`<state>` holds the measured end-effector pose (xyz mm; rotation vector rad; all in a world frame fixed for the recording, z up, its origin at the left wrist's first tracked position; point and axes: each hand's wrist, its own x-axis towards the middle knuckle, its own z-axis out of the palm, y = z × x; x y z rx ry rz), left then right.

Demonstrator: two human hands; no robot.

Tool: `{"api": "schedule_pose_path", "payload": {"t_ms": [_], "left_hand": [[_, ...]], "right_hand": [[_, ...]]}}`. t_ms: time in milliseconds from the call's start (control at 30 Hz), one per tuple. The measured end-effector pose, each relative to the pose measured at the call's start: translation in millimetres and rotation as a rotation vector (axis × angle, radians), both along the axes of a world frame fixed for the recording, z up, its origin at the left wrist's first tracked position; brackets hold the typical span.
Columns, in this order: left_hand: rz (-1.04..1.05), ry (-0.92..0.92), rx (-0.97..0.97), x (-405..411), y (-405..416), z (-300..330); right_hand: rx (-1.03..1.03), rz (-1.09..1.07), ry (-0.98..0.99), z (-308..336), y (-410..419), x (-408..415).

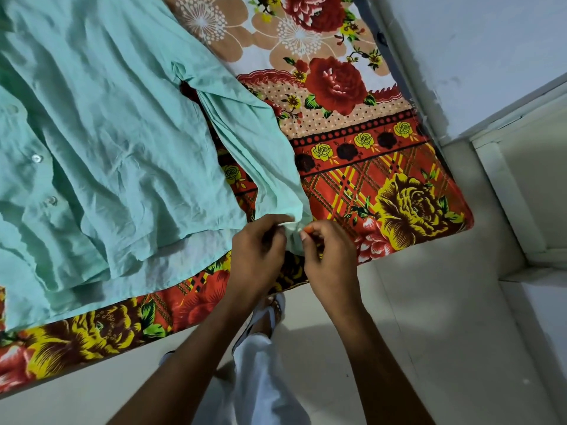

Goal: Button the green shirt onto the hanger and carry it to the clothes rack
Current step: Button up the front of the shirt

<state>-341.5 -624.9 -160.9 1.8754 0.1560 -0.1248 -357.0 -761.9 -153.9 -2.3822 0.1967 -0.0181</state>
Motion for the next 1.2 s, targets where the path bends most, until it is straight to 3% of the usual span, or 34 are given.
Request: {"api": "schedule_pose_path", "payload": {"t_ms": [300,500,767,1200], "left_hand": [[0.031,0.242,-0.249,6,4,10],[0.246,0.42,-0.453,14,3,20],[0.258,0.447,-0.473,15,4,24],[0.0,0.383,-0.383,13,15,17]], "right_hand": [[0.005,-0.033,-0.03,-1,21,3],[-0.044,-0.128,-0.129,6,25,4],[-0.008,-0.168,-0.128,0,38,5],[0.078,-0.239,-0.068,-5,33,0]]}}
